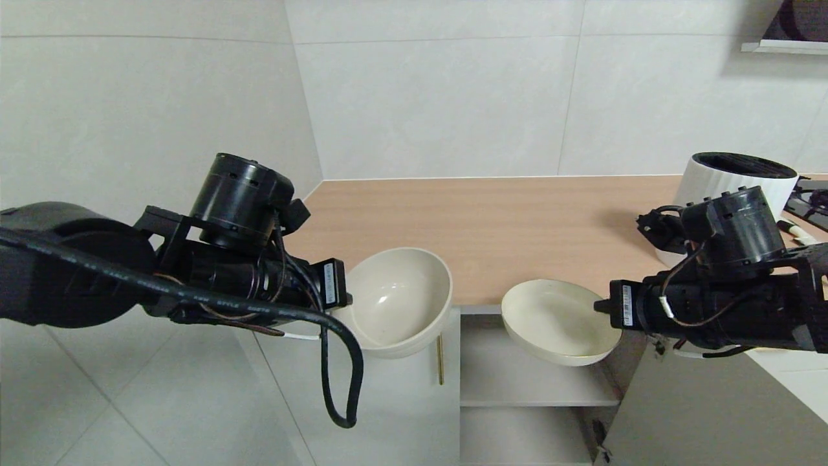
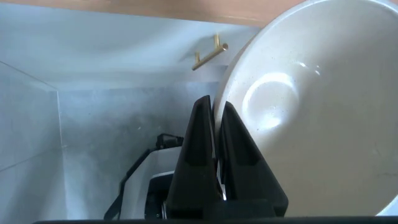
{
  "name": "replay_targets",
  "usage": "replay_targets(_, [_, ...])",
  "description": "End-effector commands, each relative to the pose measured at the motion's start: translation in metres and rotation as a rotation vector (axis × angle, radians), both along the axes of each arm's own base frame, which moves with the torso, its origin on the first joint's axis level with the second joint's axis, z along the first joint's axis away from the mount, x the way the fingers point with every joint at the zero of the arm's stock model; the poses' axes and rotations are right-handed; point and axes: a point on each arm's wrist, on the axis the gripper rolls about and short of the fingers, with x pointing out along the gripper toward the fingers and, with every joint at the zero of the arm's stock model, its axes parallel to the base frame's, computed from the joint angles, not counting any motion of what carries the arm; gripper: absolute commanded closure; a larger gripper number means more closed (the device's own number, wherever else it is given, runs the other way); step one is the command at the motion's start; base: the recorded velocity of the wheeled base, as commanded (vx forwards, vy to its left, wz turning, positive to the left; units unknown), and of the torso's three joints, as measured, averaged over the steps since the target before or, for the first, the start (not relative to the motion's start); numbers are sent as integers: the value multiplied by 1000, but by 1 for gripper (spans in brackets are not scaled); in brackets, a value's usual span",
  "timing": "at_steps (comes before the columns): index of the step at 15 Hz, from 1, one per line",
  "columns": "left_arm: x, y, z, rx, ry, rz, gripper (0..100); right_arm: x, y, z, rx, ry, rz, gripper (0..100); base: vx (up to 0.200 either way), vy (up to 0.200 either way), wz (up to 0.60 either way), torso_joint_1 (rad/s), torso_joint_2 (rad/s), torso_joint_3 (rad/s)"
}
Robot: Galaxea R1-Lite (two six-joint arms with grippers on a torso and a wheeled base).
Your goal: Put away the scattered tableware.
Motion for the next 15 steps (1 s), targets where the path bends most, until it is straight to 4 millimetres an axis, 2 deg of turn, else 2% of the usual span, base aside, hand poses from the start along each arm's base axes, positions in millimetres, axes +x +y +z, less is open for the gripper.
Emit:
replay_targets(1, [1,-1,-1,2,4,0,100,3,1,-4,-8,12,-2,100,0,0,0,0,0,0])
replay_targets(13, [6,-3,-6,1,3,0,100,8,4,-14,-35,40,5,100,0,0,0,0,0,0])
replay_targets(15, [6,-3,-6,1,3,0,100,8,4,-15,-36,41,6,100,0,0,0,-95,229,139])
